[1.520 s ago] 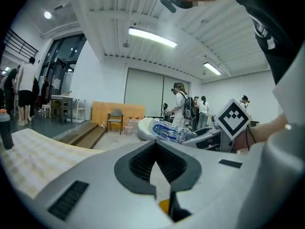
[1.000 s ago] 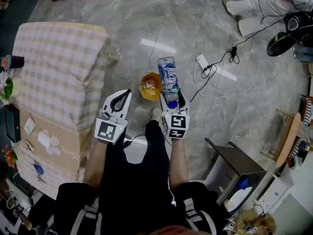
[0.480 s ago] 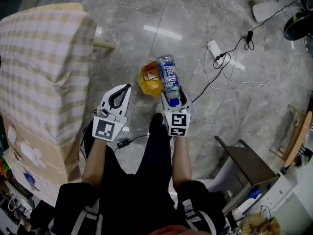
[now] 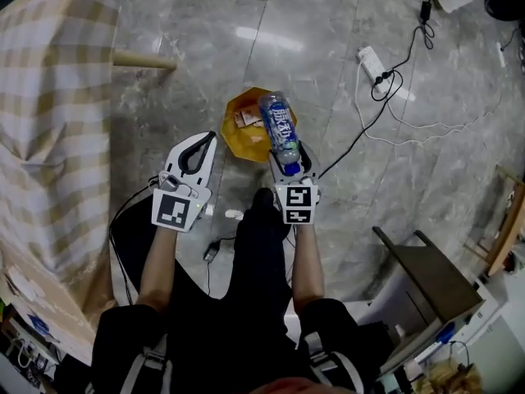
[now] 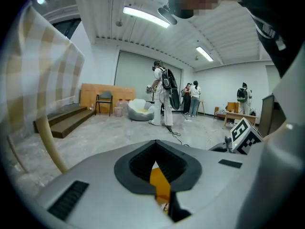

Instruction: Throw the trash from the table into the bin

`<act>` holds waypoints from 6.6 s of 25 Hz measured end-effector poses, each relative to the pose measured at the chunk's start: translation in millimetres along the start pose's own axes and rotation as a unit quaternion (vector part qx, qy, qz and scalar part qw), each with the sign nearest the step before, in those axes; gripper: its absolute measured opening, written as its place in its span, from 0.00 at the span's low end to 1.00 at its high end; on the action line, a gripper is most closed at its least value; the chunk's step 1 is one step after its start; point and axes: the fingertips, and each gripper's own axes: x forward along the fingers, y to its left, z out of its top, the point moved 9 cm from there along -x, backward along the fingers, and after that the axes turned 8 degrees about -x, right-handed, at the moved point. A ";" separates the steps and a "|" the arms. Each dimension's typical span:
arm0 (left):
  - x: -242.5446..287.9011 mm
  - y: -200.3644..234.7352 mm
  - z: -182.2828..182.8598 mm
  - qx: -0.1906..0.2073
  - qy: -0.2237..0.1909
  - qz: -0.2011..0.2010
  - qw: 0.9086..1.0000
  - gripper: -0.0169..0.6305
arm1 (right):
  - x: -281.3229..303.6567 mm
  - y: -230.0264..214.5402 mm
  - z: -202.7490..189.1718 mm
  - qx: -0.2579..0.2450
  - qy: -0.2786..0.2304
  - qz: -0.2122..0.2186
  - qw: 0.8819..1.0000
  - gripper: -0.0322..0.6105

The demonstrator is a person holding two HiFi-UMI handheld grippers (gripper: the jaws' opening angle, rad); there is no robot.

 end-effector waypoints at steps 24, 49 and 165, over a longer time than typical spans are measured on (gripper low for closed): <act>7.3 20.5 -59.8 0.004 0.003 0.011 1.000 0.03 | 57.0 10.3 -55.7 -0.017 0.018 0.010 1.000 0.53; -57.4 -43.2 184.9 0.051 -0.018 -0.020 0.998 0.03 | -145.6 -14.3 199.7 -0.016 -0.124 -0.002 0.992 0.42; -644.9 160.1 192.3 -0.206 -0.158 0.592 0.763 0.03 | -102.6 680.1 495.2 -0.416 -0.158 0.557 0.701 0.06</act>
